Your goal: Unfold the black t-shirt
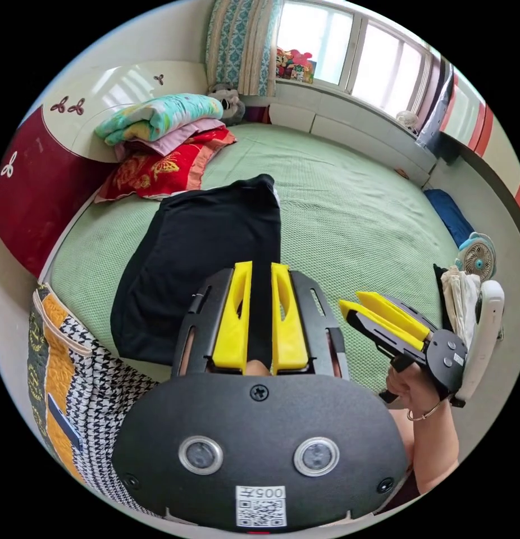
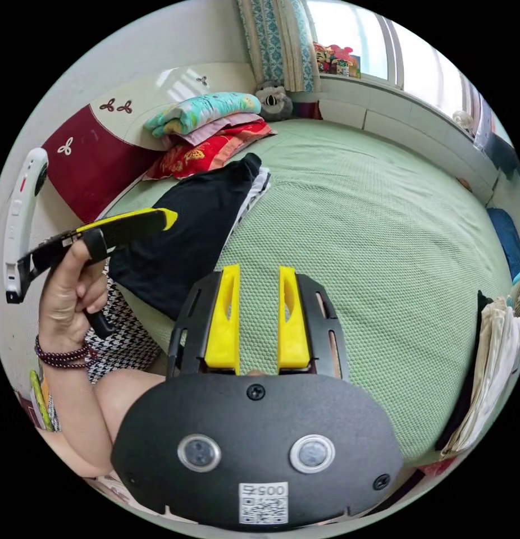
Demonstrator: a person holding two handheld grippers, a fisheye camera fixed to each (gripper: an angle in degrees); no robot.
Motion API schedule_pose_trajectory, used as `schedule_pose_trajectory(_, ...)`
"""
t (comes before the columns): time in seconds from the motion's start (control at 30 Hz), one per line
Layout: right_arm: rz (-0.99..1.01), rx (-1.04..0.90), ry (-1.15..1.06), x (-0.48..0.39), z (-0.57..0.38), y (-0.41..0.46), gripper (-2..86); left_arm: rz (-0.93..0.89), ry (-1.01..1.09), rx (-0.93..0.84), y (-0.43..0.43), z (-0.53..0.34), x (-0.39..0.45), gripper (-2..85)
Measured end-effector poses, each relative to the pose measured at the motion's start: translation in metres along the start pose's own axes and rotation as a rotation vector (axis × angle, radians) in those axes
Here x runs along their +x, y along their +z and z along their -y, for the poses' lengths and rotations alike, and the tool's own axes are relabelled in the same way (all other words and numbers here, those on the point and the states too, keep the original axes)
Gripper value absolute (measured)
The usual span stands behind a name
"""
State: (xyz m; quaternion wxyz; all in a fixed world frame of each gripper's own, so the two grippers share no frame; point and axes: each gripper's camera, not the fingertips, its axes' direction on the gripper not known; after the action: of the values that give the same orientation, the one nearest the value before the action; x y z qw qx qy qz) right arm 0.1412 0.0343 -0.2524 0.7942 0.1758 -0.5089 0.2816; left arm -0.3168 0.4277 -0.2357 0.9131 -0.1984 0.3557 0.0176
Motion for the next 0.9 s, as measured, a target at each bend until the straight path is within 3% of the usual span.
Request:
schedule_pose_trajectory(0.57,0.08,-0.006,-0.036,-0.044,0.06,0.09,8.7,0.06,0.007,-0.052,0.009,0.026,-0.052,9.2)
schedule_pose_trajectory(0.9,0.141,-0.022,0.068,-0.056,0.089,0.137,8.7,0.066,0.019,-0.074,0.013,0.04,-0.064,9.2)
